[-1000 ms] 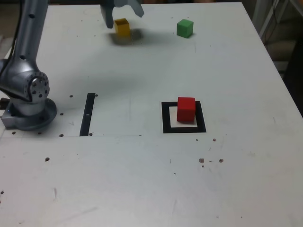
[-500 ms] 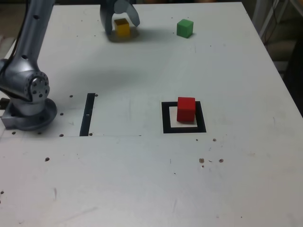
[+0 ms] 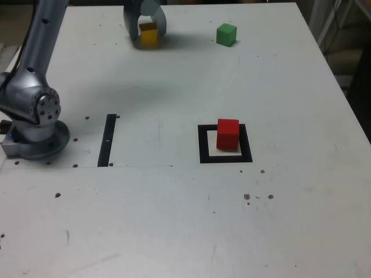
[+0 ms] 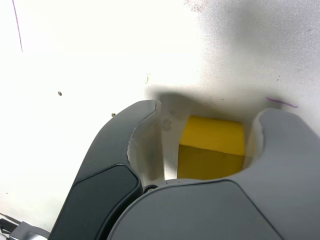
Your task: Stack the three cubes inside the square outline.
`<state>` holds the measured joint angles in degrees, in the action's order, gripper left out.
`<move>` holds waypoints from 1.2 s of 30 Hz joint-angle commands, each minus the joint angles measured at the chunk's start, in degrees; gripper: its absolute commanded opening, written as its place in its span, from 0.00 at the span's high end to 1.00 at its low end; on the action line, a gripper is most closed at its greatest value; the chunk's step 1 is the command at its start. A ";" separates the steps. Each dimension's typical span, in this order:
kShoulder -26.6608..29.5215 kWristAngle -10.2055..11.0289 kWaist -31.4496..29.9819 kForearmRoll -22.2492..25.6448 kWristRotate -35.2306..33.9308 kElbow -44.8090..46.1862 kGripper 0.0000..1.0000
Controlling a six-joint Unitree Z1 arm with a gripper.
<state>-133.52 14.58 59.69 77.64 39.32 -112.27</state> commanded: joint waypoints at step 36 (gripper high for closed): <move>18.65 -4.97 -13.57 2.83 -3.75 13.65 0.67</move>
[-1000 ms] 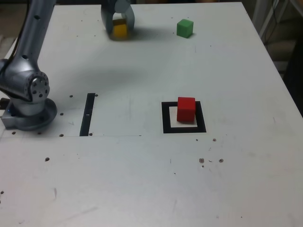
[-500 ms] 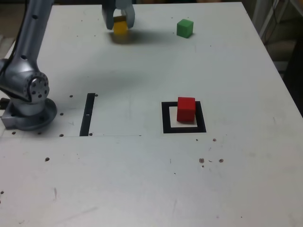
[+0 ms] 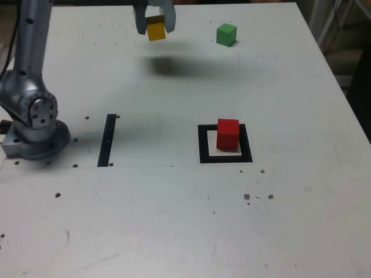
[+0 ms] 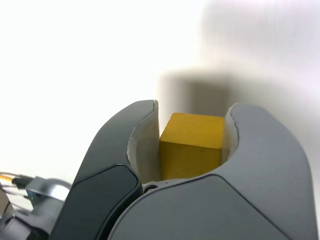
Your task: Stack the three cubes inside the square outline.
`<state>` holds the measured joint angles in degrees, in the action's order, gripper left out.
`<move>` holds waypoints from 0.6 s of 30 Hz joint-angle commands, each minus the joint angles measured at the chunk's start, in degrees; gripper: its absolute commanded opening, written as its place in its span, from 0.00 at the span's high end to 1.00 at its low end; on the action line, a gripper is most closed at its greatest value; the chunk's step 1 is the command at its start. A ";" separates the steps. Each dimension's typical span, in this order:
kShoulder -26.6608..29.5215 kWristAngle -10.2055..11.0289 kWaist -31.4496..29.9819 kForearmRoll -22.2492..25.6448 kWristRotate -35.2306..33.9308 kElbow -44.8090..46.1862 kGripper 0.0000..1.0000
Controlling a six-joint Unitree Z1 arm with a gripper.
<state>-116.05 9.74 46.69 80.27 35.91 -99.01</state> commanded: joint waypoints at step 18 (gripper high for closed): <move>8.95 -2.88 -21.10 6.29 -13.34 3.91 0.67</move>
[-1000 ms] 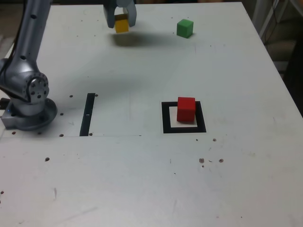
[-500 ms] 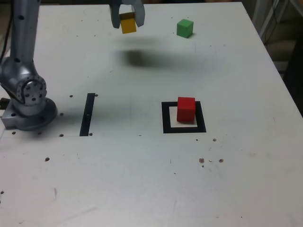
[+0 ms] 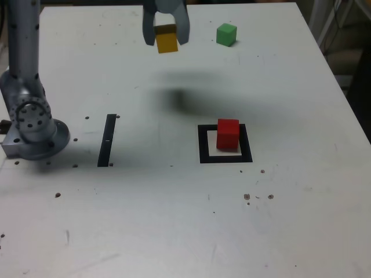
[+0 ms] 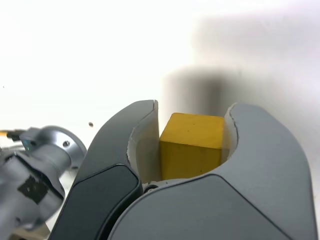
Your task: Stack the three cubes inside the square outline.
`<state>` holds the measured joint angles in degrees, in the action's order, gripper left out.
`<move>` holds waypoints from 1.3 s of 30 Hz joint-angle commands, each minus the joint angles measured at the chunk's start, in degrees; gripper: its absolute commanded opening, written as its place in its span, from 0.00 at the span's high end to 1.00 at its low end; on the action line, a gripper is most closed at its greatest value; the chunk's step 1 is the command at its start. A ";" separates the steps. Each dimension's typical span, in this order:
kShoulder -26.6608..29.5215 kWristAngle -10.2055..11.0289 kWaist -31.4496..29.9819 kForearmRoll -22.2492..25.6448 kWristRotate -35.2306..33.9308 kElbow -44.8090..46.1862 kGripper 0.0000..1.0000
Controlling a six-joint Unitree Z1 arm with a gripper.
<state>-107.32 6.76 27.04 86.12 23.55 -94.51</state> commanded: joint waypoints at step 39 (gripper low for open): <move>-10.91 0.01 -30.68 3.10 -21.31 -10.03 0.67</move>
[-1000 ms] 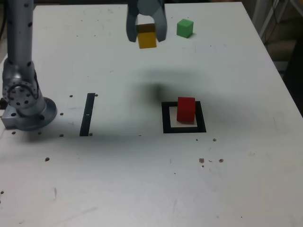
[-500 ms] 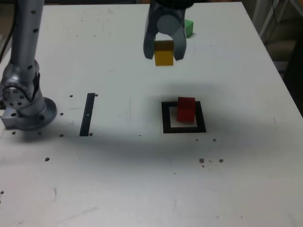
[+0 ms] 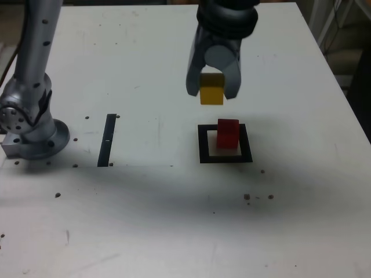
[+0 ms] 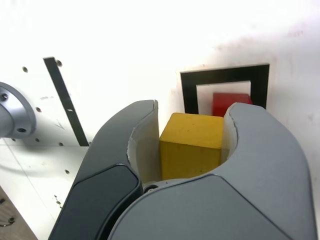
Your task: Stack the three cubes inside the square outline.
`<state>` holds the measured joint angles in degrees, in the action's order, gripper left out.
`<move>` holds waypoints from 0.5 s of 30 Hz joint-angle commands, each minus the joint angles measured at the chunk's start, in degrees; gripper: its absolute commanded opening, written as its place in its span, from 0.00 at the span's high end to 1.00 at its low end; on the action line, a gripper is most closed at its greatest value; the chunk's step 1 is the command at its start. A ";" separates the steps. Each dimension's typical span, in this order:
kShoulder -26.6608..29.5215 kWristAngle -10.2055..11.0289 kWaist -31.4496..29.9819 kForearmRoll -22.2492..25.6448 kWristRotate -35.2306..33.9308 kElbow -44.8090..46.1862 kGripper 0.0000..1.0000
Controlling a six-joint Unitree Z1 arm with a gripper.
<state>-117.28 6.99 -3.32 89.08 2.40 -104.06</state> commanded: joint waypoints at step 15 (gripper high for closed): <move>-5.67 -1.21 -0.55 -1.82 -0.14 -2.45 0.67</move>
<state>-122.45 5.84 -3.84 87.37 2.28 -106.18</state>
